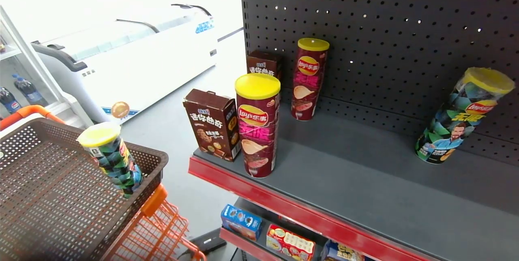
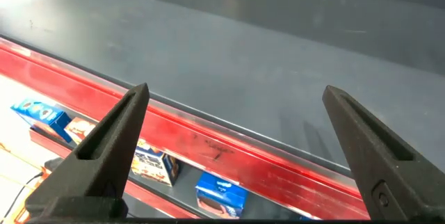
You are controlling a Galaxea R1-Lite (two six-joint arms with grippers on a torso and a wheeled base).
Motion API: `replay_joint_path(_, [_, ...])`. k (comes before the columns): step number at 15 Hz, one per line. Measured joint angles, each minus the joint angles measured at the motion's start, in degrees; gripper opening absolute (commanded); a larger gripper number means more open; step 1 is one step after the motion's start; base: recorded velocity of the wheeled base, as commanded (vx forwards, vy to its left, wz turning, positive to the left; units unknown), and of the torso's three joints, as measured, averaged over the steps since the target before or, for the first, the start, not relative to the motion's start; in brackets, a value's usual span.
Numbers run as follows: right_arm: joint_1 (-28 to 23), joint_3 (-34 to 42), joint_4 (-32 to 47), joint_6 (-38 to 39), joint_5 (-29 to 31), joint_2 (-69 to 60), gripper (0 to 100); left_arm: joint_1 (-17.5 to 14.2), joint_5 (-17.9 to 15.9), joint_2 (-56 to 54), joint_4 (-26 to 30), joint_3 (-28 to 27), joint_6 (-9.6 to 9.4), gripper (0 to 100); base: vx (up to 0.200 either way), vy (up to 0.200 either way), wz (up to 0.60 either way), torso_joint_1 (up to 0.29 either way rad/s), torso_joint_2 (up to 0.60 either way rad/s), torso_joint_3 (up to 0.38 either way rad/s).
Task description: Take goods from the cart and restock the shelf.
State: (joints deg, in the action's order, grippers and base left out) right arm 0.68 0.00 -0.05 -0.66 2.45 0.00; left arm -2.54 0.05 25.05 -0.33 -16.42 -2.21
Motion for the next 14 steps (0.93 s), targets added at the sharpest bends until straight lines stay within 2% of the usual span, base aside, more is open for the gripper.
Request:
replay_joint_path(2, [0.0, 0.0, 0.0, 0.0, 0.0, 0.0, 100, -1.3, 0.0, 8.5, -4.7, -0.2, -0.3, 100, 0.0, 0.0, 0.0, 0.0, 0.0, 0.0])
replay_joint_path(3, [0.0, 0.0, 0.0, 0.0, 0.0, 0.0, 100, -1.7, 0.2, 12.7, -8.8, -0.2, -0.99, 100, 0.0, 0.0, 0.0, 0.0, 0.0, 0.0])
replay_joint_path(7, [0.0, 0.0, 0.0, 0.0, 0.0, 0.0, 100, -2.8, 5.3, 30.9, -29.2, 1.3, -2.9, 100, 0.0, 0.0, 0.0, 0.0, 0.0, 0.0])
replay_joint_path(9, [0.0, 0.0, 0.0, 0.0, 0.0, 0.0, 100, -3.0, 6.6, 39.2, -35.1, 2.6, -3.01, 100, 0.0, 0.0, 0.0, 0.0, 0.0, 0.0])
replay_joint_path(14, [0.0, 0.0, 0.0, 0.0, 0.0, 0.0, 100, -3.0, 5.9, 57.1, -51.8, 3.1, -2.72, 100, 0.0, 0.0, 0.0, 0.0, 0.0, 0.0])
